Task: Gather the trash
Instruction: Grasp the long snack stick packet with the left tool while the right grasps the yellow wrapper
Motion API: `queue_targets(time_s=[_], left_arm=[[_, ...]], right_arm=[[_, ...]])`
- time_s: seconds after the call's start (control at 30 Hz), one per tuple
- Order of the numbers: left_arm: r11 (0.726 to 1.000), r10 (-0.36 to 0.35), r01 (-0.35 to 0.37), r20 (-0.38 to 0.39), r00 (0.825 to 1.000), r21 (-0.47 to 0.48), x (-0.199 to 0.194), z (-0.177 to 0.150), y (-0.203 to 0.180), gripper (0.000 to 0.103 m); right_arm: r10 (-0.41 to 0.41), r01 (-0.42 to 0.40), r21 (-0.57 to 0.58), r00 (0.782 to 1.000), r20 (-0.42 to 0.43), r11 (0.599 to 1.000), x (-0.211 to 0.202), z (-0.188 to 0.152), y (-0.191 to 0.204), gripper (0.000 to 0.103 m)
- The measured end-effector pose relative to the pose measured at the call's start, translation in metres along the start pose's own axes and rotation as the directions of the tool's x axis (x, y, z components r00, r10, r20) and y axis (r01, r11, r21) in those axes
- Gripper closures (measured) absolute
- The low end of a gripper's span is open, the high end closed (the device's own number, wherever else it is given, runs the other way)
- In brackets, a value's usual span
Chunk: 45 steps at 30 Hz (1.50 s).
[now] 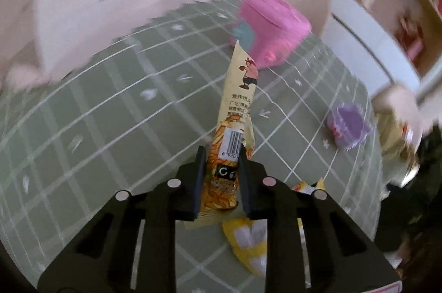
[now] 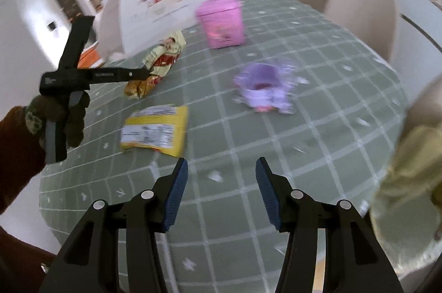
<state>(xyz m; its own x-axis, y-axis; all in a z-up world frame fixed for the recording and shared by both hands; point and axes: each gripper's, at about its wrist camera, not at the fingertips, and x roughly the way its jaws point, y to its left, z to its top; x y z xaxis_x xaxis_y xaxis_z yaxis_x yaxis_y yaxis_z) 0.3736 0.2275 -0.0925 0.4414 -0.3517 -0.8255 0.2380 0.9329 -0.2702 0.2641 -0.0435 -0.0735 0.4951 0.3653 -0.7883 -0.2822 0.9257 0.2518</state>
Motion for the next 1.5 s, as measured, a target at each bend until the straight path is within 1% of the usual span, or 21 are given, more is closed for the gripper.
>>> queue_targets(time_s=[0.03, 0.1, 0.17, 0.2, 0.27, 0.33, 0.43, 0.53, 0.63, 0.73, 0.87, 1.03, 1.13, 1.2, 1.33, 1.4, 1.5], left_arm=[[1.000, 0.001, -0.001, 0.009, 1.000, -0.031, -0.006, -0.002, 0.005, 0.082], [0.994, -0.011, 0.015, 0.041, 0.999, -0.110, -0.026, -0.012, 0.018, 0.082], [0.990, -0.015, 0.023, 0.057, 0.998, -0.142, -0.037, -0.018, 0.025, 0.082], [0.988, -0.006, 0.016, 0.064, 0.998, -0.151, -0.044, -0.025, 0.029, 0.082], [0.987, 0.007, 0.003, 0.064, 0.998, -0.159, -0.051, -0.034, 0.033, 0.082], [0.984, 0.008, 0.003, 0.059, 0.998, -0.177, -0.056, -0.044, 0.037, 0.082], [0.977, 0.004, 0.006, 0.047, 0.999, -0.211, -0.063, -0.059, 0.049, 0.082], [0.971, 0.008, 0.001, 0.036, 0.999, -0.239, -0.065, -0.070, 0.055, 0.082], [0.962, 0.005, 0.004, 0.031, 1.000, -0.273, -0.070, -0.080, 0.064, 0.082], [0.957, 0.008, 0.004, 0.041, 0.999, -0.289, -0.076, -0.082, 0.071, 0.082], [0.952, 0.001, 0.017, 0.058, 0.998, -0.307, -0.081, -0.079, 0.076, 0.082], [0.947, -0.023, 0.044, 0.069, 0.997, -0.318, -0.080, -0.077, 0.075, 0.082], [0.949, -0.032, 0.052, 0.070, 0.997, -0.311, -0.079, -0.076, 0.072, 0.082], [0.950, -0.038, 0.058, 0.069, 0.997, -0.308, -0.078, -0.076, 0.071, 0.082], [0.946, -0.057, 0.074, 0.064, 0.996, -0.316, -0.076, -0.077, 0.069, 0.082], [0.946, -0.063, 0.080, 0.062, 0.996, -0.313, -0.075, -0.078, 0.067, 0.082], [0.950, -0.076, 0.090, 0.059, 0.995, -0.299, -0.074, -0.079, 0.062, 0.082]], right_arm=[[0.012, -0.012, -0.020, 1.000, -0.005, 1.000, 0.004, 0.002, 0.005, 0.054], [0.041, -0.044, -0.095, 0.999, -0.026, 0.995, 0.017, 0.012, 0.022, 0.054], [0.062, -0.069, -0.170, 0.997, -0.046, 0.983, 0.028, 0.023, 0.038, 0.054], [0.077, -0.088, -0.221, 0.995, -0.059, 0.971, 0.036, 0.031, 0.047, 0.054], [0.094, -0.111, -0.274, 0.993, -0.073, 0.955, 0.050, 0.044, 0.056, 0.054], [0.115, -0.135, -0.292, 0.990, -0.086, 0.947, 0.066, 0.056, 0.061, 0.054], [0.150, -0.177, -0.288, 0.982, -0.111, 0.941, 0.090, 0.075, 0.063, 0.054], [0.159, -0.194, -0.298, 0.978, -0.137, 0.935, 0.107, 0.088, 0.067, 0.054], [0.194, -0.247, -0.314, 0.962, -0.190, 0.917, 0.122, 0.092, 0.074, 0.054], [0.191, -0.262, -0.323, 0.953, -0.235, 0.910, 0.129, 0.087, 0.077, 0.054], [0.222, -0.293, -0.293, 0.942, -0.252, 0.910, 0.119, 0.069, 0.076, 0.054], [0.215, -0.293, -0.298, 0.939, -0.269, 0.908, 0.107, 0.044, 0.081, 0.054], [0.187, -0.264, -0.325, 0.950, -0.251, 0.908, 0.095, 0.033, 0.083, 0.055], [0.173, -0.246, -0.309, 0.954, -0.244, 0.919, 0.088, 0.029, 0.077, 0.054], [0.179, -0.244, -0.281, 0.955, -0.238, 0.928, 0.071, 0.019, 0.069, 0.054], [0.174, -0.238, -0.299, 0.958, -0.228, 0.924, 0.061, 0.013, 0.071, 0.054], [0.152, -0.218, -0.373, 0.968, -0.199, 0.902, 0.048, 0.007, 0.081, 0.055]])
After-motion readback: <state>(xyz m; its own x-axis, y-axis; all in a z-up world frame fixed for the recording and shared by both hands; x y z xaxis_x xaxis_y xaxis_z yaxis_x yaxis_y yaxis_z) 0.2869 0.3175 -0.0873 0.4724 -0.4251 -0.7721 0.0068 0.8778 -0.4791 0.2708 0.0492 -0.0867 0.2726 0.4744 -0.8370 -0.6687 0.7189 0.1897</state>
